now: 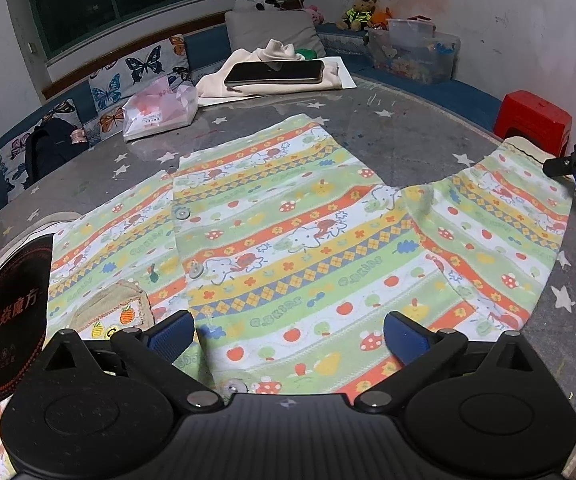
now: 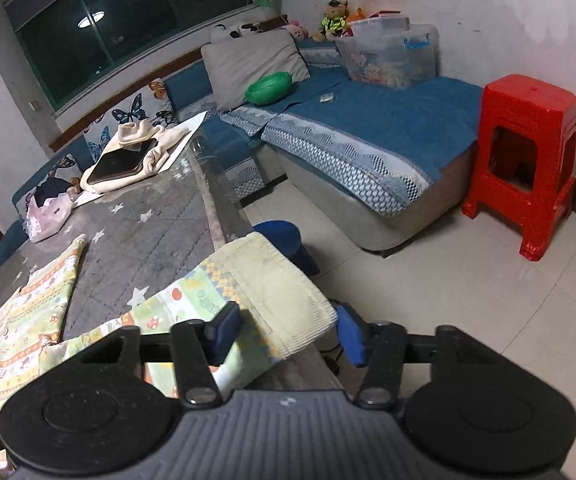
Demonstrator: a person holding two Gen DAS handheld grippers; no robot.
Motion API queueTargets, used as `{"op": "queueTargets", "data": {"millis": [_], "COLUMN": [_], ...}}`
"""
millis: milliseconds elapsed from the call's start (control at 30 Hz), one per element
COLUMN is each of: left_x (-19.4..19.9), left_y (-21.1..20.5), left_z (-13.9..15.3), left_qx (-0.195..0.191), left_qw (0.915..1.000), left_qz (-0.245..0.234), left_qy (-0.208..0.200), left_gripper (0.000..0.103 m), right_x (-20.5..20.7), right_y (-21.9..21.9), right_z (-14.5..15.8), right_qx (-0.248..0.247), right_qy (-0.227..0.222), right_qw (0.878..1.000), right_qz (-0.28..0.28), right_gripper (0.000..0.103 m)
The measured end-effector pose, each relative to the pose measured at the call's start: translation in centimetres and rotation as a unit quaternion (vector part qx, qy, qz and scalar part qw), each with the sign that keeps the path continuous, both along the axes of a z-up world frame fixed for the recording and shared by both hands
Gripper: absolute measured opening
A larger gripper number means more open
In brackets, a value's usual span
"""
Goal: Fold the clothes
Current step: 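Grasp the khaki-lined side edge of the shirt with the right gripper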
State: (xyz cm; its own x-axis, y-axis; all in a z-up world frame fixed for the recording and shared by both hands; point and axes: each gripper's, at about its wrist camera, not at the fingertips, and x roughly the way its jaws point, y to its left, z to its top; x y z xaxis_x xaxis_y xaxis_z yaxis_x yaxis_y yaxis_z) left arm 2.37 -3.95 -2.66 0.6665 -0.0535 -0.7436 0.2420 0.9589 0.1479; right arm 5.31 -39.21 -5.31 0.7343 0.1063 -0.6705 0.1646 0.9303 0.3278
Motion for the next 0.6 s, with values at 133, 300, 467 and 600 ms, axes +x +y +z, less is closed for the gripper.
{"op": "queueTargets", "data": {"millis": [133,300,467,600], "left_x": [0.0,0.1,0.1,0.1], "left_y": [0.0,0.0,0.0,0.1], "left_z": [0.0,-0.1,-0.1,-0.1], "left_qx": [0.002,0.004,0.004,0.004], "left_qw": [1.0,1.0,1.0,1.0], "left_qz": [0.002,0.003,0.005,0.007], "left_qy": [0.002,0.005,0.006,0.006], "left_gripper": [0.103,0.103,0.103,0.103], "right_x": [-0.2,-0.5,-0.7,-1.0], "right_y": [0.2,0.7,1.2,1.9], "right_z": [0.4,1.1,2.1,3.0], "right_qx": [0.0,-0.007,-0.005,0.002], "right_qy": [-0.01,-0.024,-0.038,-0.049], "right_qw": [1.0,1.0,0.999,0.998], "right_qz": [0.002,0.012,0.018,0.028], "right_gripper": [0.026,0.016,0.012,0.011]}}
